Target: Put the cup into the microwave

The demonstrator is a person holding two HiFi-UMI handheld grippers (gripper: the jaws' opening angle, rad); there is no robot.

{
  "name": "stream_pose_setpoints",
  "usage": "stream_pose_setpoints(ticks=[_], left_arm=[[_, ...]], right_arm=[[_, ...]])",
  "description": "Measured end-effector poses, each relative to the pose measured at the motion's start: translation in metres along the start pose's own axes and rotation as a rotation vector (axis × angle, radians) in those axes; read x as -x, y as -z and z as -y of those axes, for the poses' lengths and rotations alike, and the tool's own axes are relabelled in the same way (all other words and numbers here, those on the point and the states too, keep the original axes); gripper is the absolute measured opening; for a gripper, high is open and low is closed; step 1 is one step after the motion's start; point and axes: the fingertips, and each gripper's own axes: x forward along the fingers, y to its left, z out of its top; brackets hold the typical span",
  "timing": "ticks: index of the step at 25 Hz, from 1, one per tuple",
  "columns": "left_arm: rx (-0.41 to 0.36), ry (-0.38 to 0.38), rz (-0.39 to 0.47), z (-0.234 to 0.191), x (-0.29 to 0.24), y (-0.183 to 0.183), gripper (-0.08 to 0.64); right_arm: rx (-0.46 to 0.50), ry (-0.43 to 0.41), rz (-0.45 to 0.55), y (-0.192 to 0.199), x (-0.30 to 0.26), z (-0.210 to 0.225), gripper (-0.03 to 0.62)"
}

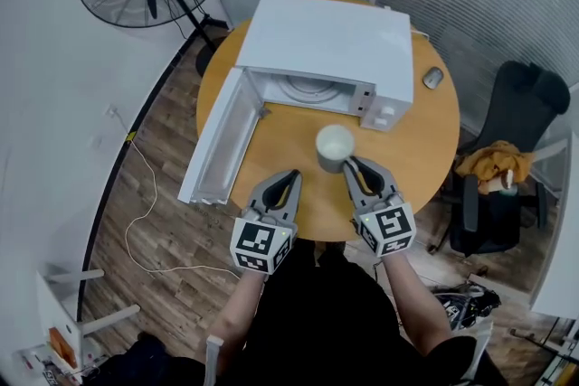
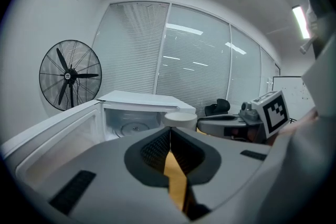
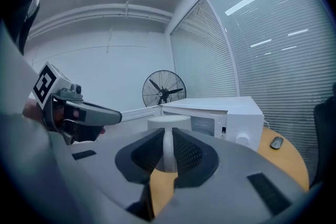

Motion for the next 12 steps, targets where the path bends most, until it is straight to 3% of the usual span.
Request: stream_pose_setpoints(ticks=[12], left_arm=[[-0.011,0.093,0.006,-0.067,-0.038,-0.012,-0.002]], right_arm=[[0.030,0.099,-0.008,0.007,-0.080,0.007,0.055]])
